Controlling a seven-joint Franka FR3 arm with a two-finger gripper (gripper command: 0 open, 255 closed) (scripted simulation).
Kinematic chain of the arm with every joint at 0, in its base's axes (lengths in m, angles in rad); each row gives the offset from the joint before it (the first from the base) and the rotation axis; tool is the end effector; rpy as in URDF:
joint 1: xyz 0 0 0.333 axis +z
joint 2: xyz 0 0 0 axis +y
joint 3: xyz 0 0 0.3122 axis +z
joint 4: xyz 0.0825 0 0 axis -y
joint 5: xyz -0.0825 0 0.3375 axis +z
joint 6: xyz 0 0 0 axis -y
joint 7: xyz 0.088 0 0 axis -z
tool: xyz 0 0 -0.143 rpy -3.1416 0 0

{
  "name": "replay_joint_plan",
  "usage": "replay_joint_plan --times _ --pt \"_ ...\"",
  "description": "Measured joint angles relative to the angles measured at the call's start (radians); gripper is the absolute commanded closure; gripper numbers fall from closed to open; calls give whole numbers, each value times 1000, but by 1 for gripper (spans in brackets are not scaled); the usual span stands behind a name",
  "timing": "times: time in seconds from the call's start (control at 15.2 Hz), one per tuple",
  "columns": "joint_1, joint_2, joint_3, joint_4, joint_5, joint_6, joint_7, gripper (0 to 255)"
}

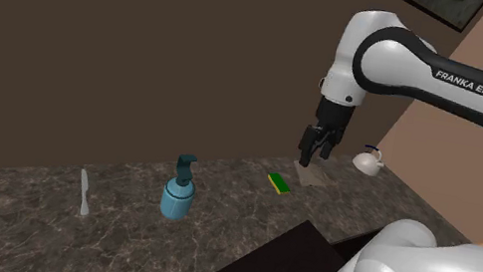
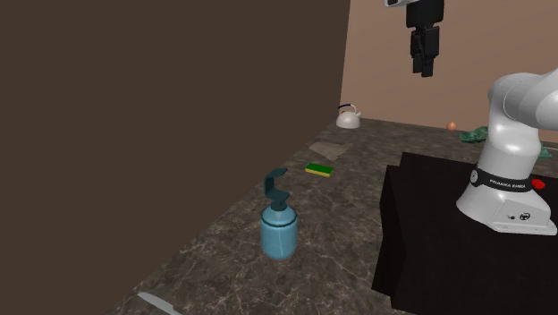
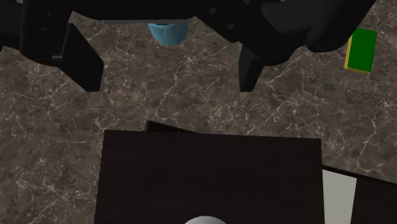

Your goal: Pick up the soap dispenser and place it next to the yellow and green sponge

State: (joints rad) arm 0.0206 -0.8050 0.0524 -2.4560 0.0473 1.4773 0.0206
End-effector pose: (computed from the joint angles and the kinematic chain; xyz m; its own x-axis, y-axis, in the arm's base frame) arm 0.2361 0.0272 0.5076 0.9843 0.0333 -0.1736 0.0328 -0.9994 -0.0058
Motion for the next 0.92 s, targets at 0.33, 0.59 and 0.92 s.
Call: replay_joint_plan --times 0.33,0.59,0.92 --pt "2 23 28 -61 18 123 33 0" --pt "6 88 73 -138 42 320 82 0" --pt "8 202 137 -201 64 565 152 0"
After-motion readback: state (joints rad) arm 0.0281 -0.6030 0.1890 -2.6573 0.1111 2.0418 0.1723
